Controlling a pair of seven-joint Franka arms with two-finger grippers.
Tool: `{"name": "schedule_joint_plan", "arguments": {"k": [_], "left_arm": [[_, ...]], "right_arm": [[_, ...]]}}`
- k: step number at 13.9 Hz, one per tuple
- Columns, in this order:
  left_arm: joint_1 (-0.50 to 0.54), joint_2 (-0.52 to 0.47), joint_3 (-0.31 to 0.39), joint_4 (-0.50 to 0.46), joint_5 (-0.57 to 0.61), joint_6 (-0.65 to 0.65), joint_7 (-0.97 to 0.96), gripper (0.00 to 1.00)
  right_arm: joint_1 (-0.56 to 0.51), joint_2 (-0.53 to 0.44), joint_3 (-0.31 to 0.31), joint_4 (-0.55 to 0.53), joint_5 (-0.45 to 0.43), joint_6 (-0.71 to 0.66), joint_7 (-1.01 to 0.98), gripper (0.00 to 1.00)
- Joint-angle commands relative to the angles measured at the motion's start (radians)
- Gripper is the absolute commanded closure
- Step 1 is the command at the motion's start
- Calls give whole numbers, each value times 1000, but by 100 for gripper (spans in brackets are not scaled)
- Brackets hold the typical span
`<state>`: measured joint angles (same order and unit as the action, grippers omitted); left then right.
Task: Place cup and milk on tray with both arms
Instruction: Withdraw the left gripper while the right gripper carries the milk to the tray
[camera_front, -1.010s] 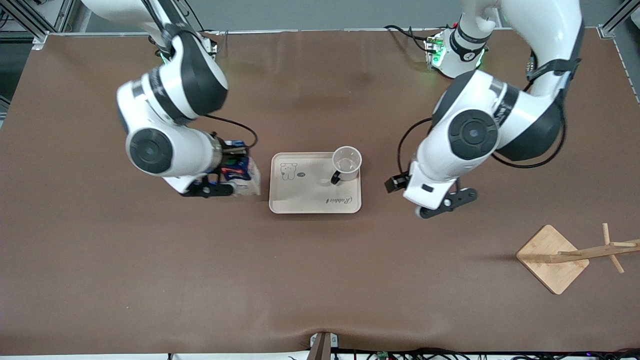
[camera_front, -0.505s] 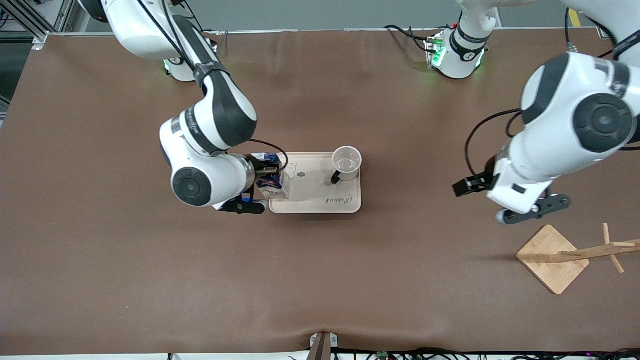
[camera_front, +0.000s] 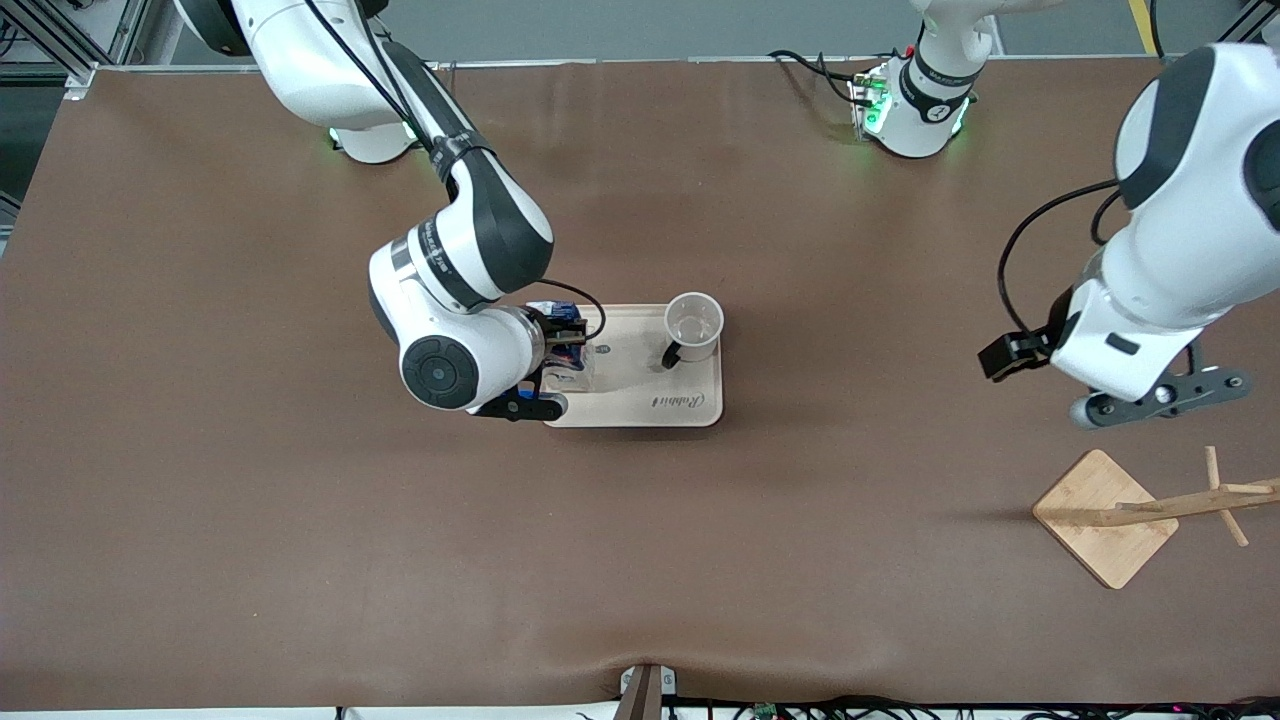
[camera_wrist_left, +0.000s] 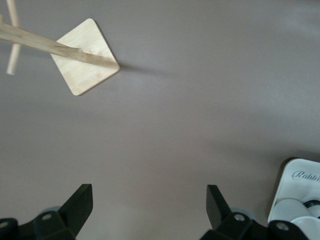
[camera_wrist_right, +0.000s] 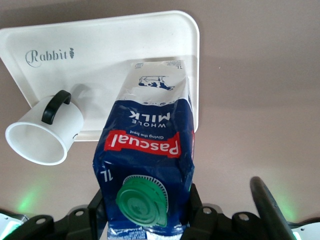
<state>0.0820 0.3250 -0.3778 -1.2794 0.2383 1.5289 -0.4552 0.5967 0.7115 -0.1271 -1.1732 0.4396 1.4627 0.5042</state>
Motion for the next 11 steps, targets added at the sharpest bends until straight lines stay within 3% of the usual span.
{"name": "schedule_joint_plan", "arguments": {"k": [1,5,6,8,9,11], "left_arm": [[18,-60,-9,-25,-4,-44,30,0],[7,-142,-3,-72,-19,-61,56,0],[-14,-179,34,-96,-49,-61,59,0],[-94,-243,147,-152,-109,-61,66,0],[-108,-273,169,-179,-122,-61,85,0],[-110,-311,181,-219,-125,-56,130,0]], "right_arm": [[34,26,-8,27,16,-5,34,95],[43,32,-8,24,14,-2,34,93],[45,34,-8,23,11,5,34,79],[46,34,-8,17,8,24,34,35],[46,34,-9,15,4,24,34,0],[45,32,-9,14,4,25,28,0]]}}
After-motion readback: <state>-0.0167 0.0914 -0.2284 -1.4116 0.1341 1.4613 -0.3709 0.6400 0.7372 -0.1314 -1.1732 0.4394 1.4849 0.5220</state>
